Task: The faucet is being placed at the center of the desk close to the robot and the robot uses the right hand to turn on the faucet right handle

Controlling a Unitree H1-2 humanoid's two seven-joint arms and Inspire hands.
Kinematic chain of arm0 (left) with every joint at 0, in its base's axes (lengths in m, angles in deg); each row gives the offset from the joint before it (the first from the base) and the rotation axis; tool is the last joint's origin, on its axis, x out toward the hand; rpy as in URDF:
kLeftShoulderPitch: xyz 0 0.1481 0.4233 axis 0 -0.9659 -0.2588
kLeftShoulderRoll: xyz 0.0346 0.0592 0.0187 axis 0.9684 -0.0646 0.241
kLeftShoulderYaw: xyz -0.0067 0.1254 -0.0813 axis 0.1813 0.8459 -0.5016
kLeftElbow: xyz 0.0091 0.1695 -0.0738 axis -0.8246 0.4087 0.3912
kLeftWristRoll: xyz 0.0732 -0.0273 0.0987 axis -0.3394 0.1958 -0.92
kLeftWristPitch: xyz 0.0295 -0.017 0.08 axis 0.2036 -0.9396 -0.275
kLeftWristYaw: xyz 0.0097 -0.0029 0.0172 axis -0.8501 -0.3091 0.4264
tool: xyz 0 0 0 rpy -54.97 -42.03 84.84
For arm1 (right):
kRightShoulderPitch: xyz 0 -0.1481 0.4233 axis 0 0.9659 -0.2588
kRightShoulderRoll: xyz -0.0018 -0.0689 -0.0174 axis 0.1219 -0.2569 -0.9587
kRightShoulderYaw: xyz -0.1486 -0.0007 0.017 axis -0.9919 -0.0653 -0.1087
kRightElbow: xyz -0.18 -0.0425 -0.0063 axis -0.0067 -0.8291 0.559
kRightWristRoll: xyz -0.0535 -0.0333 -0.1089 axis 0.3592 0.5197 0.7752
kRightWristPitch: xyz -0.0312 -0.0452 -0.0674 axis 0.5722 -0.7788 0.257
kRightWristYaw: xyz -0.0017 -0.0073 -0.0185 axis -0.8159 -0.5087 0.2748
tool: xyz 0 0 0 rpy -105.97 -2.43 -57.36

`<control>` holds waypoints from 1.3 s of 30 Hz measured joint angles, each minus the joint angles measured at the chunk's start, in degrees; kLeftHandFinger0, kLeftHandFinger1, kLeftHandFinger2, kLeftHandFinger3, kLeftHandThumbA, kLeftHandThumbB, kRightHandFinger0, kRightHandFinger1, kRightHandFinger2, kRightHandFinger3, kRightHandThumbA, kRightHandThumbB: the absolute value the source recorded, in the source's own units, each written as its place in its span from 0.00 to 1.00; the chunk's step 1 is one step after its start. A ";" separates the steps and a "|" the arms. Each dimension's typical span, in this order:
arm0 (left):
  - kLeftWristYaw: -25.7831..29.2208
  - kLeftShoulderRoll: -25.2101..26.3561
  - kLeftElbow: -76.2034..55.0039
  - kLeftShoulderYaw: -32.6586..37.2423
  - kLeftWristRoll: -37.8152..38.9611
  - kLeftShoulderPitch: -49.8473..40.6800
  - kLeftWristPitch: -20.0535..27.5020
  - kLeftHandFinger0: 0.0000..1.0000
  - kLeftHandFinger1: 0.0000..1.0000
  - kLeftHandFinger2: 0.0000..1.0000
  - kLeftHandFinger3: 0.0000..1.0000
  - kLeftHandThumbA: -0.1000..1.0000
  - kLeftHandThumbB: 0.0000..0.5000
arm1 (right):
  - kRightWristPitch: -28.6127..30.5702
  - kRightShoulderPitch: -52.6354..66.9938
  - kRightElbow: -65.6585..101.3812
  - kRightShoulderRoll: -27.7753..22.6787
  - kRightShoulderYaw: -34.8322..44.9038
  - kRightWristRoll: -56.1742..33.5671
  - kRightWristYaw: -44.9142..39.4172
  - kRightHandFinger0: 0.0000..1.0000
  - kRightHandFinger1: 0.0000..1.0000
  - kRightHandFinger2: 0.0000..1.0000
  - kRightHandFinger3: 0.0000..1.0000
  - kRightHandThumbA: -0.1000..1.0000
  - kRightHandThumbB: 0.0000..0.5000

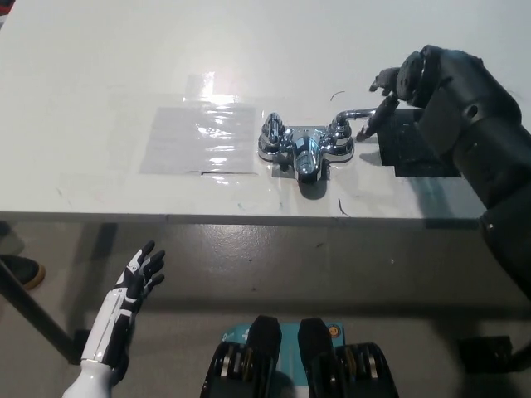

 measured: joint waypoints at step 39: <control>0.00 -0.01 2.44 -0.12 0.03 2.02 -0.44 1.00 1.00 1.00 1.00 0.97 0.41 | -4.38 38.13 74.61 -17.92 29.65 -13.72 -13.48 1.00 1.00 1.00 1.00 1.00 0.81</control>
